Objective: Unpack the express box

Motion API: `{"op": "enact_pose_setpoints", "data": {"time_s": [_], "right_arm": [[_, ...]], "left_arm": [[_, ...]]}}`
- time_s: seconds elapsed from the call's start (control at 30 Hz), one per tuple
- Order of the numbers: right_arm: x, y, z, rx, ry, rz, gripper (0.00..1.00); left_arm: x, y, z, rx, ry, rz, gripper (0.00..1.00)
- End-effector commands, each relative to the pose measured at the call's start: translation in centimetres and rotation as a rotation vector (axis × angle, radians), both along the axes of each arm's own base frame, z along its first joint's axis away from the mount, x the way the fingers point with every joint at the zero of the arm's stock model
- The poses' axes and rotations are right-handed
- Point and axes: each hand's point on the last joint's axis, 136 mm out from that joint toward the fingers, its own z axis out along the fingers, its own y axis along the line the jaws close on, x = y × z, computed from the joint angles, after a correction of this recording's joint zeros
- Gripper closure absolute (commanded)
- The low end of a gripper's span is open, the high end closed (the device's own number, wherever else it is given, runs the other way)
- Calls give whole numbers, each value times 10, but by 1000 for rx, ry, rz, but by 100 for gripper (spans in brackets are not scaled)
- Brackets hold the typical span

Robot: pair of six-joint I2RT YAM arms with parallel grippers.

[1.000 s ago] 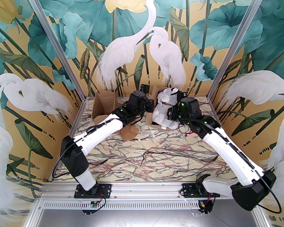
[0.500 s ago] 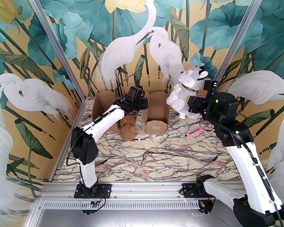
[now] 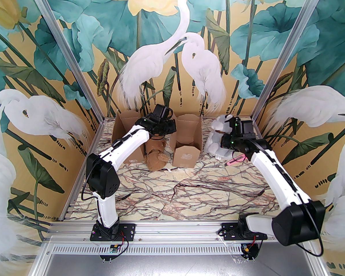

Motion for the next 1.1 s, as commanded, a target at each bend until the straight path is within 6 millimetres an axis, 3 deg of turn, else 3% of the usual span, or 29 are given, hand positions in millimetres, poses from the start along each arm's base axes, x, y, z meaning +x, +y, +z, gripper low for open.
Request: {"op": "enact_pose_setpoints", "data": {"time_s": [0.0,0.1,0.3,0.4,0.43,0.53,0.6,0.73,0.8,0.93,1.07], "right_arm": [[22,3,1,3,-37,3,98],[29,10,-33,14,71,29,96],[47,26,-79,43,193,63,85],[55,31,-89,24,230,83,66],[58,31,-89,18,235,84,55],[63,33,-66,18,187,96,24],[63,28,-46,0,134,84,0],[52,16,-7,-48,44,59,1],[43,11,11,-61,-2,45,1],[15,1,37,-75,-78,26,1],[-16,-10,36,-86,-179,0,1]], "left_arm": [[6,-1,-8,-22,33,21,100],[10,-3,-11,-47,45,36,100],[18,-6,-12,-78,43,46,100],[21,-9,-8,-86,22,35,95],[22,-9,-5,-87,11,31,91],[22,-10,11,-88,-45,-2,60],[21,-7,29,-90,-103,-9,45],[10,3,78,-88,-250,-33,20],[-2,11,101,-88,-322,-46,2],[-43,44,130,-30,-443,-35,1],[-92,97,116,83,-516,25,0]]}}
